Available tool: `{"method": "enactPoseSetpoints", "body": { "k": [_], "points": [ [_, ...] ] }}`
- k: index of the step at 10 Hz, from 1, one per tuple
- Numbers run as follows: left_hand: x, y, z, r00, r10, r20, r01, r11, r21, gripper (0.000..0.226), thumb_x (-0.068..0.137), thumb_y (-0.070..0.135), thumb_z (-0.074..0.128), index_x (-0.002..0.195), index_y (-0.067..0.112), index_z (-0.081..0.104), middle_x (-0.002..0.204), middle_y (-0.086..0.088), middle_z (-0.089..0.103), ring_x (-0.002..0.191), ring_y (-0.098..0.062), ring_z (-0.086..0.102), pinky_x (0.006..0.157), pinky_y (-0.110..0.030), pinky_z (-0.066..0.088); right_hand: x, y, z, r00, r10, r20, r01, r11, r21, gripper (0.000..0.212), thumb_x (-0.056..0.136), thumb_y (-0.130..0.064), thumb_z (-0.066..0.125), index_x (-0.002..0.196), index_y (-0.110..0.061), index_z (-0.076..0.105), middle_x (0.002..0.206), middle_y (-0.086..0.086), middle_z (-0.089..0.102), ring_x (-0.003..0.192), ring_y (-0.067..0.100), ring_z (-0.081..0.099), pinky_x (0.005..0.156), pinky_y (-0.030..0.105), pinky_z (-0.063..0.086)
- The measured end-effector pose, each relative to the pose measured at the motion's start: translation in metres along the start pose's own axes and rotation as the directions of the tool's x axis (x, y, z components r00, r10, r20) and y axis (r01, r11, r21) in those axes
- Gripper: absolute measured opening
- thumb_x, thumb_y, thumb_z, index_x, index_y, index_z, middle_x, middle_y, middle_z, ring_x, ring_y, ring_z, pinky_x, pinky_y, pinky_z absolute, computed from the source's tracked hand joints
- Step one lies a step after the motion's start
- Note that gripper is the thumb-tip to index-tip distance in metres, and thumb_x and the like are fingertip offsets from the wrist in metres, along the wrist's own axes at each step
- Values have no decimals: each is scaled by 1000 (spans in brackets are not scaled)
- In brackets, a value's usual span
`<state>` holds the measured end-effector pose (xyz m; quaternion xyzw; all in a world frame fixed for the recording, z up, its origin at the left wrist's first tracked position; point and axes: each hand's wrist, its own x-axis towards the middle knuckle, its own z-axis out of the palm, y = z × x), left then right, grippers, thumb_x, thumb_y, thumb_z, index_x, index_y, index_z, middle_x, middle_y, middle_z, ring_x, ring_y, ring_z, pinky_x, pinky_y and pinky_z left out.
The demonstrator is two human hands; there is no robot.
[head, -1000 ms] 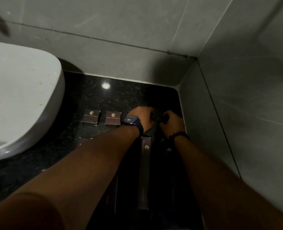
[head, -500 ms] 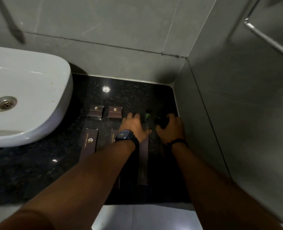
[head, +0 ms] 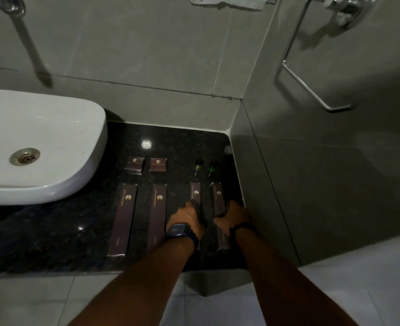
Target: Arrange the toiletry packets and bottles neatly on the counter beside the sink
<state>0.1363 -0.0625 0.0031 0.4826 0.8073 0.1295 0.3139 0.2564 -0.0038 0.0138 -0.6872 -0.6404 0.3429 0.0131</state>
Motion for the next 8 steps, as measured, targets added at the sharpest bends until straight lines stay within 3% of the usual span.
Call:
{"method": "enactPoseSetpoints", "body": {
  "k": [2,5,7,8],
  "points": [
    [-12,-2,6,997,-68,31,68,998,13,62,79,37,69,127,9,42,122,-17,61,108,-35,61,90,-42,52,-9,10,7,1000,19,11,-19,1000,19,44,79,-18,70,119,-10,54,124,13,60,114,31,57,92,36,49],
    [-12,0,0,997,-81,19,81,997,-13,55,81,34,69,124,11,44,122,-13,61,108,-32,61,89,-41,53,-12,11,10,998,59,34,-60,997,44,49,78,-21,71,123,-13,52,126,12,58,115,31,57,96,42,50],
    [-14,-2,-6,997,-71,15,72,996,-60,67,75,49,70,126,16,42,121,-11,60,108,-33,60,88,-43,52,-10,7,10,996,83,38,-85,996,41,51,76,-30,71,121,-13,53,123,13,59,111,31,58,94,43,51],
    [-13,-1,-18,997,-50,-60,46,997,-64,74,71,58,67,128,19,41,124,-11,55,108,-32,59,88,-43,52,-7,-3,2,990,57,-131,-47,995,83,56,76,-45,65,120,-12,52,120,14,59,107,33,59,90,46,52]
  ]
}}
